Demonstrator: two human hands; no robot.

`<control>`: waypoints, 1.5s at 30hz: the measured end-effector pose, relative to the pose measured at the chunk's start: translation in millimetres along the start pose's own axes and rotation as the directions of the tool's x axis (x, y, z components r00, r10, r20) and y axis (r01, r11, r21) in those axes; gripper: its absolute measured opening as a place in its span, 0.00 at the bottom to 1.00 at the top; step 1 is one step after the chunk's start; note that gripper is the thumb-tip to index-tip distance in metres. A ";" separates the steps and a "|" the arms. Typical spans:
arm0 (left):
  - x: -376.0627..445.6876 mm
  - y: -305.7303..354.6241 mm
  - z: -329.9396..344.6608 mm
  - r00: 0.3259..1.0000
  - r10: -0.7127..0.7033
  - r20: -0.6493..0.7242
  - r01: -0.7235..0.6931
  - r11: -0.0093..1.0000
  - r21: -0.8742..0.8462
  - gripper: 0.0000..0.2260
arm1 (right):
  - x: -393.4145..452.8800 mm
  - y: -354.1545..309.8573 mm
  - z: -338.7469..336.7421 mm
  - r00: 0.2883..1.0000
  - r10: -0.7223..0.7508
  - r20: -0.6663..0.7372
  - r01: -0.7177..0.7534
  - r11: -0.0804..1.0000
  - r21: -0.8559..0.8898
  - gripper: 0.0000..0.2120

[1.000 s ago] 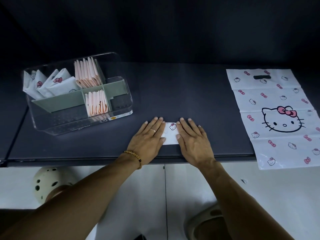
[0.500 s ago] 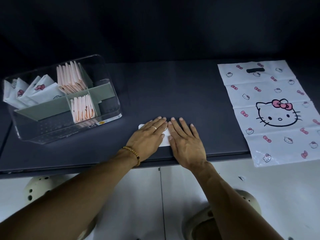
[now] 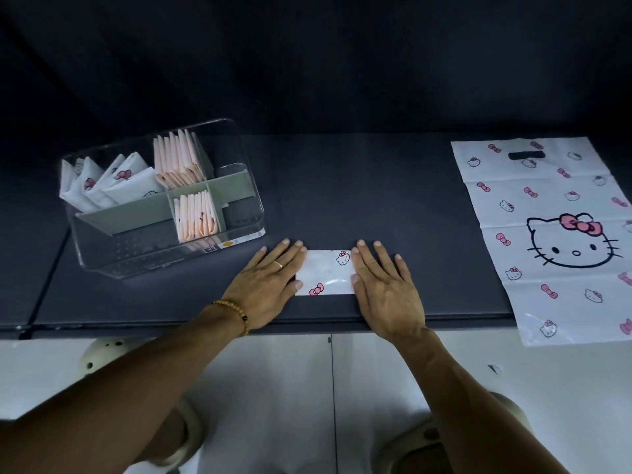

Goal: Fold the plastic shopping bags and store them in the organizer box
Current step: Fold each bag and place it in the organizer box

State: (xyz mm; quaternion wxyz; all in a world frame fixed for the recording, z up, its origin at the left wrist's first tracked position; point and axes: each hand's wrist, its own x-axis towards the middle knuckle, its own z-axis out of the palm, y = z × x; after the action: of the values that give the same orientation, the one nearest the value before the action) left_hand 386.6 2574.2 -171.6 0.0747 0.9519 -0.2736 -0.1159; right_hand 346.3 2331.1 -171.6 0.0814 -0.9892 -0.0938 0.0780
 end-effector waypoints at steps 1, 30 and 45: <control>-3.0 2.1 -1.9 1.000 -0.017 -0.016 0.016 0.999 -0.027 0.25 | 0.1 -0.4 0.4 1.000 0.000 -0.008 0.000 1.000 0.000 0.26; -16.7 -10.1 -108.2 0.923 -0.365 0.117 0.181 0.145 -0.973 0.07 | 48.0 -90.9 -101.7 0.964 0.233 0.132 -0.223 0.424 0.878 0.10; -56.8 -164.2 -129.5 0.508 -0.669 -0.543 0.563 0.734 -0.379 0.22 | 128.4 -218.6 -120.7 0.970 0.240 -0.038 -0.044 0.326 0.944 0.08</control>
State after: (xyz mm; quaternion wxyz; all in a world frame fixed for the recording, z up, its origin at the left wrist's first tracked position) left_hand 456.4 2752.7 -70.6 0.1908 0.9550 0.1371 0.1808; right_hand 453.5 2550.8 -33.4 0.6346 -0.7693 0.0624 0.0395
